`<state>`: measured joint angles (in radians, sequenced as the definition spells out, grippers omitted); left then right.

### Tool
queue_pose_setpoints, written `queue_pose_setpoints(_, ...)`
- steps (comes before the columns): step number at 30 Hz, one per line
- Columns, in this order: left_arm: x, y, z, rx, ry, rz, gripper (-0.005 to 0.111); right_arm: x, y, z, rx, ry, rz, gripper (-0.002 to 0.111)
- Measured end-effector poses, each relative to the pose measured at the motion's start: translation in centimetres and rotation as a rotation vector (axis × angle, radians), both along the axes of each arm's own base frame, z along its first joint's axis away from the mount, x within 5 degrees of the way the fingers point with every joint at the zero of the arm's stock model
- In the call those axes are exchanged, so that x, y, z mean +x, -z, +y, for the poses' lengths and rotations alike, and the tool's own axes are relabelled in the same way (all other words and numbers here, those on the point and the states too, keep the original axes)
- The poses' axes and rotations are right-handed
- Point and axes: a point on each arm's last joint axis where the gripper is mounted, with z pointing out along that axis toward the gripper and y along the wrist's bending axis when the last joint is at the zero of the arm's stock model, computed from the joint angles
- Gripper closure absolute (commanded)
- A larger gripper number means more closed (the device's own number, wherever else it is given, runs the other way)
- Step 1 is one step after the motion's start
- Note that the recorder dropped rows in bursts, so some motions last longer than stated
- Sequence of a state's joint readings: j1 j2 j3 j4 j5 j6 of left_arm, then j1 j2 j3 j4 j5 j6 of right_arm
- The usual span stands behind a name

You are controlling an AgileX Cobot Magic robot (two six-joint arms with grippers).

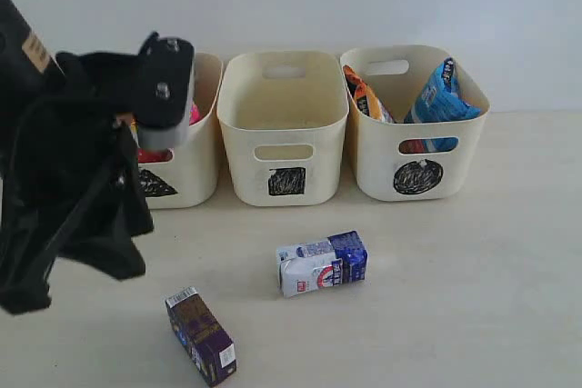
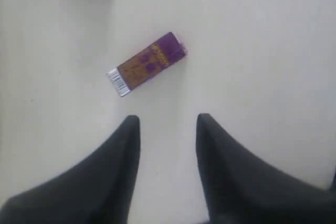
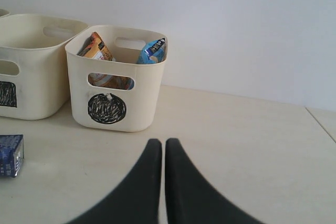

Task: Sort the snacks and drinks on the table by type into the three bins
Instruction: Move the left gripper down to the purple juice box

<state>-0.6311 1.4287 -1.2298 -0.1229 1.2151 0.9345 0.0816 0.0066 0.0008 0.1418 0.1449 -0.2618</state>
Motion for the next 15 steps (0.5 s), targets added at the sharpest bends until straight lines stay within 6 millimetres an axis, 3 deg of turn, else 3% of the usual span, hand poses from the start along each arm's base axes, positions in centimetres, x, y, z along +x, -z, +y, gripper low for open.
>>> queue_pose_setpoints(8,-1.3,2.9,0.2,0.074,0.166,0.038,0.054,0.0,0.0,0.0,0.0,0.0,0.0,0.108)
queue_pose_setpoints(15,-1.1,4.0,0.1,0.065,0.213,-0.007,0.037,0.0,0.0,0.0,0.0,0.0,0.002,0.108)
